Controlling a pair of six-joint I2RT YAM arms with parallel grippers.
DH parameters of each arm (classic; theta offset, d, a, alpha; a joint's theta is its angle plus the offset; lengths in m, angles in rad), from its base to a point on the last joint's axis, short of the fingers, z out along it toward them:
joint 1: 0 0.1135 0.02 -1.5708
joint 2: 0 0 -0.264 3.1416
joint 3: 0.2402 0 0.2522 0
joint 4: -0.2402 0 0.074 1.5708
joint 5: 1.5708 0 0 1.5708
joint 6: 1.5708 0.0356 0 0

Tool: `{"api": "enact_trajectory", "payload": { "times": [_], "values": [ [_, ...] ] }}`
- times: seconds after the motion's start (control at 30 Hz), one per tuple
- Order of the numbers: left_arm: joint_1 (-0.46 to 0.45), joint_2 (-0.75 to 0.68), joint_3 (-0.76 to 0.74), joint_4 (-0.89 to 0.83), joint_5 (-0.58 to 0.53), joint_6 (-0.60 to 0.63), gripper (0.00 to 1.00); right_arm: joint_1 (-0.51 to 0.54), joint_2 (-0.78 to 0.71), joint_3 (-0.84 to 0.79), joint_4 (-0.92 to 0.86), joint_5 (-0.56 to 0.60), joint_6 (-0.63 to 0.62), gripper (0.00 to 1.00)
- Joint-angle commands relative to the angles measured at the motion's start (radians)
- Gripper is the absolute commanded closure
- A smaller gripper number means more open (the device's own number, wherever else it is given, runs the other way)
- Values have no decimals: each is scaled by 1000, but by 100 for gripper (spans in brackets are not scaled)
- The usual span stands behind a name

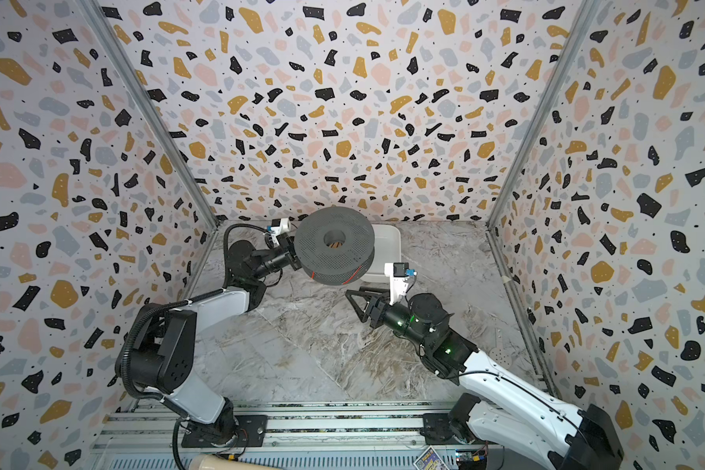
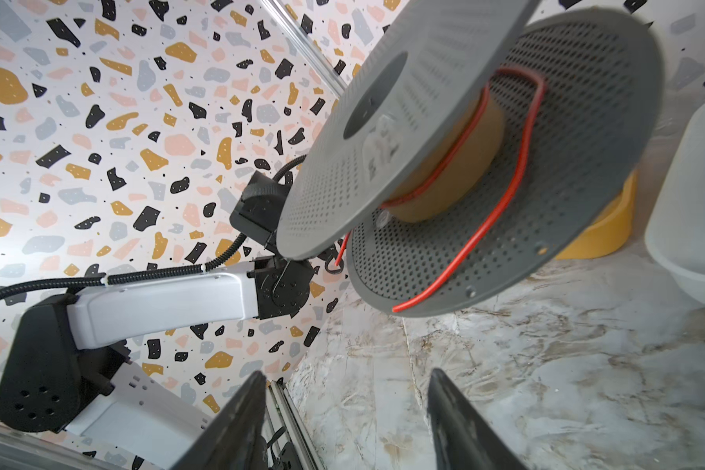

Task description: Wrap the cables

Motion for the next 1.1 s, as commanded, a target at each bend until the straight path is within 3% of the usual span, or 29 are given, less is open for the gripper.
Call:
{"api": "enact_trajectory", "payload": {
  "times": [0.0, 0.17, 0.27, 0.63, 0.83, 1.07],
  "values": [
    [5, -31, 0, 92, 0, 13, 100, -92, -26, 37, -41, -112, 19, 38],
    [5, -27, -14, 96, 2, 21, 100, -262, 45, 51, 73, -315, 91, 38],
    [5, -27, -21, 92, 0, 29, 100, -296, 101, 86, 110, -345, 97, 41],
    [5, -19, -26, 52, 13, 75, 100, -328, 285, 131, 406, -450, 294, 51],
    [8, -20, -26, 52, 12, 75, 100, -334, 286, 112, 428, -432, 327, 53],
    [8, -25, -40, 53, 20, 75, 100, -347, 397, 146, 528, -496, 426, 58]
  ]
}}
